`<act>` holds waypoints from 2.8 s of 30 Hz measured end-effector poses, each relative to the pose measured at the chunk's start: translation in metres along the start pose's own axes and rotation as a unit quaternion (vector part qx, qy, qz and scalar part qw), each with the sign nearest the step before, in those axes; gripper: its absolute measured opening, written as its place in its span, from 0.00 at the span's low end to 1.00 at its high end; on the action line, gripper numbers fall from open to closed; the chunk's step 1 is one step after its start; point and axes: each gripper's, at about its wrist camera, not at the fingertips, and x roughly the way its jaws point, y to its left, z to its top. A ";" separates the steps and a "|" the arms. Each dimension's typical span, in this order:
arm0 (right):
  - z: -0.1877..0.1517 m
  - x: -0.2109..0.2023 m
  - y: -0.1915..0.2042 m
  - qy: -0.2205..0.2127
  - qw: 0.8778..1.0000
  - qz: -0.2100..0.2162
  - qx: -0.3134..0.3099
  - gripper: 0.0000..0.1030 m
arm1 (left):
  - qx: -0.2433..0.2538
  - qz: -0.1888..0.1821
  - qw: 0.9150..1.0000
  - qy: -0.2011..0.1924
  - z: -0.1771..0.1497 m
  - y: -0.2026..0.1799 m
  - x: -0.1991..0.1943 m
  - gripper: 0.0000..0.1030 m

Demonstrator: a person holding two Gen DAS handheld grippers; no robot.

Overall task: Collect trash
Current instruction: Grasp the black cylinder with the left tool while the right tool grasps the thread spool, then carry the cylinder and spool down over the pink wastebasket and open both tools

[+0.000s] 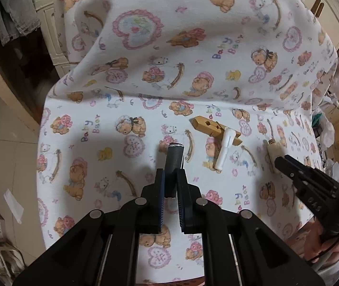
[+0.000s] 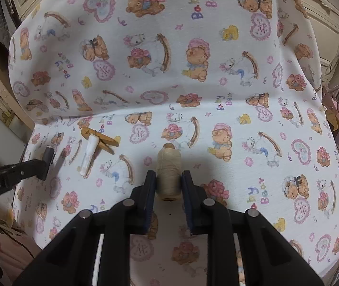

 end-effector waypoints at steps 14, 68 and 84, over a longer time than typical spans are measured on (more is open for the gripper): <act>-0.033 -0.025 0.008 0.043 0.998 0.029 -0.046 0.20 | 0.004 0.012 1.000 0.001 -0.013 0.008 -0.007 0.08; -0.161 -0.056 0.050 0.101 0.991 0.079 -0.026 0.21 | -0.034 -0.036 0.989 0.143 -0.163 -0.015 0.001 0.09; -0.191 0.019 0.036 0.194 0.981 0.012 -0.021 0.21 | -0.041 0.005 0.971 0.235 -0.200 -0.005 0.060 0.09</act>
